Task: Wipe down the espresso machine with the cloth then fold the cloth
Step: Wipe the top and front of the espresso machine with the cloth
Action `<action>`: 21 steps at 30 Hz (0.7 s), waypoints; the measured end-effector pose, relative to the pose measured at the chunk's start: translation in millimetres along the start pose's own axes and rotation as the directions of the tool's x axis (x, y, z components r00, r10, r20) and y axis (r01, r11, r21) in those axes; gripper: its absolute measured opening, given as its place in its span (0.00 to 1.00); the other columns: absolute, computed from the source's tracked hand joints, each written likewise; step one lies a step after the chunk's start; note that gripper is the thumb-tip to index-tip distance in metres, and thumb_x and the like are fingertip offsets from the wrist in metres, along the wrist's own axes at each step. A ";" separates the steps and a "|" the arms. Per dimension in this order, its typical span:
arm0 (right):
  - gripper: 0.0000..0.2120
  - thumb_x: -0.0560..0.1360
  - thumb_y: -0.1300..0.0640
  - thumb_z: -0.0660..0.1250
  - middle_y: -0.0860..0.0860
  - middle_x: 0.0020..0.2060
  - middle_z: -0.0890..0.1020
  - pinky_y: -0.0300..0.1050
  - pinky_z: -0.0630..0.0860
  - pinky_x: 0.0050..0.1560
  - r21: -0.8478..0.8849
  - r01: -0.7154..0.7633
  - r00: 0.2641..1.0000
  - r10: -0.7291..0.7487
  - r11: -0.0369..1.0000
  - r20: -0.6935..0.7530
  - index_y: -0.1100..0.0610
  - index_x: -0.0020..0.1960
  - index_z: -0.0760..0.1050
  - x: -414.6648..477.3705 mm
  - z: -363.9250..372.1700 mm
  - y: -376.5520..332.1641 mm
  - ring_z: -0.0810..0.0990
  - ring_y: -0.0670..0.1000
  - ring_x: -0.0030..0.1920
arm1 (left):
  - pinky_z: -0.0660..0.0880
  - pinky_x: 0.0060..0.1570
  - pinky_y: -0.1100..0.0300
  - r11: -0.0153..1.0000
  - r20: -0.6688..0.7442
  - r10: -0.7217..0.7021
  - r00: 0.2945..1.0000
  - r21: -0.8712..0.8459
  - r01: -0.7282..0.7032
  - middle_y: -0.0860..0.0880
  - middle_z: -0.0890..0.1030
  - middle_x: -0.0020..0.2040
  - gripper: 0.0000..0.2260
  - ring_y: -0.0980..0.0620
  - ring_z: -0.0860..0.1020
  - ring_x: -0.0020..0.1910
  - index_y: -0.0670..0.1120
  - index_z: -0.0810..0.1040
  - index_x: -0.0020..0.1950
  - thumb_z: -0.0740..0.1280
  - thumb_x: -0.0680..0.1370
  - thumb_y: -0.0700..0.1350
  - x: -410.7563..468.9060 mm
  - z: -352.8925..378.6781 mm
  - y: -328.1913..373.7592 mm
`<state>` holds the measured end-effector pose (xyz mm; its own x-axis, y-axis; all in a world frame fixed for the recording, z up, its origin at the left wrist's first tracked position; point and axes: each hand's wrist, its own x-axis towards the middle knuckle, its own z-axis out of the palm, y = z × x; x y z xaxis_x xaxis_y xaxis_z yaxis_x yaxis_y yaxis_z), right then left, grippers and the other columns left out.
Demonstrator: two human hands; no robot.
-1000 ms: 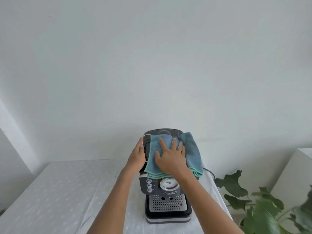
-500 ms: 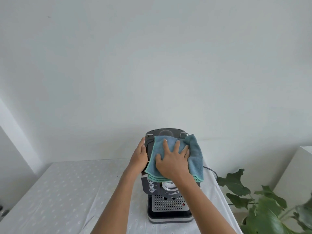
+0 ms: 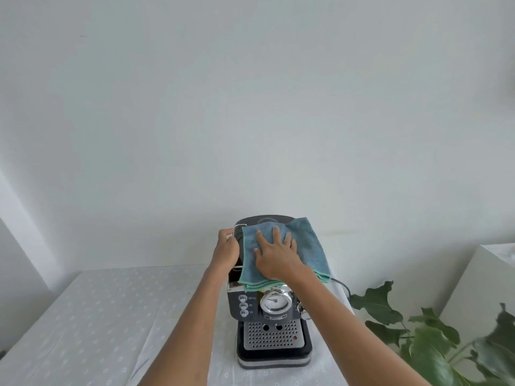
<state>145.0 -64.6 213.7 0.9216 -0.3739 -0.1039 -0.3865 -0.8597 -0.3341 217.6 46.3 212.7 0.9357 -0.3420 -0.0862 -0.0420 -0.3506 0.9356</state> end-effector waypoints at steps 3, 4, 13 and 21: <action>0.28 0.85 0.50 0.47 0.60 0.81 0.40 0.67 0.37 0.77 0.067 0.000 0.999 0.003 0.998 -0.053 0.48 0.83 0.45 5.9 2.0 -5.0 0.37 0.74 0.77 | 0.61 0.69 0.55 0.999 -0.046 0.054 0.997 -0.001 -0.054 0.49 0.65 0.76 0.20 0.49 0.65 0.72 0.50 0.61 0.76 0.46 0.84 0.48 1.4 7.3 -2.0; 0.28 0.84 0.48 0.47 0.60 0.81 0.41 0.68 0.36 0.77 0.061 0.001 0.997 0.003 0.998 -0.074 0.47 0.83 0.47 7.8 3.7 -5.6 0.37 0.74 0.77 | 0.58 0.71 0.56 0.998 -0.052 0.065 0.997 -0.006 -0.066 0.50 0.63 0.77 0.21 0.50 0.62 0.74 0.49 0.60 0.77 0.45 0.85 0.49 1.7 8.3 -3.3; 0.27 0.85 0.44 0.45 0.59 0.81 0.40 0.65 0.37 0.78 0.008 0.015 0.998 -0.014 1.000 -0.063 0.45 0.82 0.48 22.4 8.2 -3.1 0.36 0.70 0.78 | 0.56 0.70 0.61 0.996 -0.011 0.083 0.997 -0.029 -0.083 0.54 0.60 0.78 0.21 0.54 0.60 0.75 0.53 0.57 0.78 0.46 0.85 0.48 5.3 7.9 -15.7; 0.27 0.83 0.43 0.48 0.57 0.82 0.43 0.61 0.40 0.79 0.007 0.021 0.995 -0.020 1.000 -0.101 0.43 0.82 0.50 5.8 12.3 3.6 0.40 0.66 0.80 | 0.60 0.59 0.64 0.991 -0.020 0.051 0.998 -0.126 -0.053 0.54 0.62 0.76 0.21 0.58 0.69 0.66 0.57 0.59 0.77 0.47 0.84 0.47 -0.7 7.5 -12.7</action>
<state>149.4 -65.6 200.4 0.9210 -0.3895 -0.0019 -0.3665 -0.8651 -0.3425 214.8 44.5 198.3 0.9391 -0.3423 -0.0313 -0.0476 -0.2196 0.9744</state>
